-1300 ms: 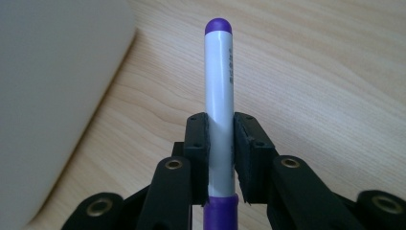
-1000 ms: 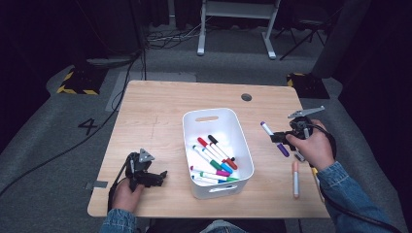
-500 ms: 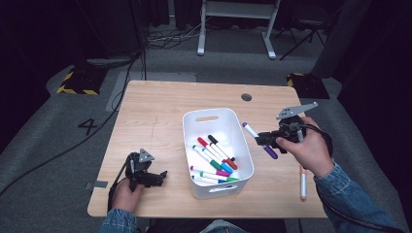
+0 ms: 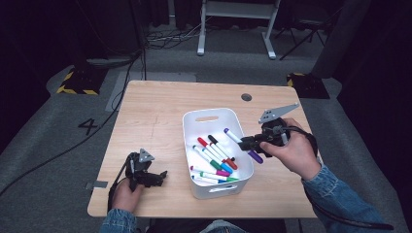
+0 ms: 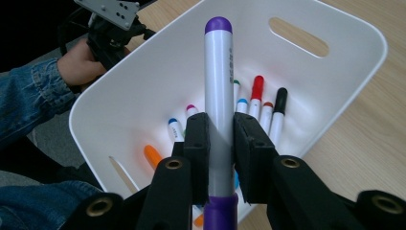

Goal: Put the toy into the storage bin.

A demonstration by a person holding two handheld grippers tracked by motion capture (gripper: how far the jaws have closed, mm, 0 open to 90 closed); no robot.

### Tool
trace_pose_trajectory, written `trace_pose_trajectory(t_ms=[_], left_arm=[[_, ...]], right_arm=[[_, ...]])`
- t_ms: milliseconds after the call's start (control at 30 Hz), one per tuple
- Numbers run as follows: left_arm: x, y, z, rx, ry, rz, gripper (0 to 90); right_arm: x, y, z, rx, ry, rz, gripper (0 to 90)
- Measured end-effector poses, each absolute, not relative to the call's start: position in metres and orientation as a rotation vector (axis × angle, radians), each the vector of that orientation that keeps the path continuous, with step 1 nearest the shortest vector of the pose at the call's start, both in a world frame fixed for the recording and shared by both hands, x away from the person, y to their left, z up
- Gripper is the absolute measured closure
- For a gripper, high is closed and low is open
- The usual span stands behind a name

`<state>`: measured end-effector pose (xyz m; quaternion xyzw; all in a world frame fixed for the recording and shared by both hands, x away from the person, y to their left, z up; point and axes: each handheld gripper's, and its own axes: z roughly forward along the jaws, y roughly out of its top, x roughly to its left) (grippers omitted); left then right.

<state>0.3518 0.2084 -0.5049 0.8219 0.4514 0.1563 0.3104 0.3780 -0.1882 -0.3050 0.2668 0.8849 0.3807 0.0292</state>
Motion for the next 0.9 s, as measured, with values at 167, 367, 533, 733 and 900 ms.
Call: trace_pose_trajectory(t_ms=[167,367,533,733,900], left_arm=[[0.352,0.208,-0.505,2.17,1.192,0.413,0.0],[0.352,0.208,-0.505,2.17,1.192,0.413,0.0],[0.352,0.208,-0.505,2.17,1.192,0.412,0.0],[0.352,0.208,-0.505,2.17,1.192,0.413,0.0],[0.352,0.208,-0.505,2.17,1.192,0.413,0.0]], right_arm=[[0.376,-0.174,-0.306,0.795,2.751,1.198,77.1],[0.376,-0.164,-0.313,0.771,2.78,1.178,77.1],[0.376,-0.16,-0.326,0.76,2.817,1.14,77.1],[0.376,-0.156,-0.34,0.756,2.864,1.042,77.2],[0.376,-0.153,-0.347,0.756,2.894,1.005,77.2]])
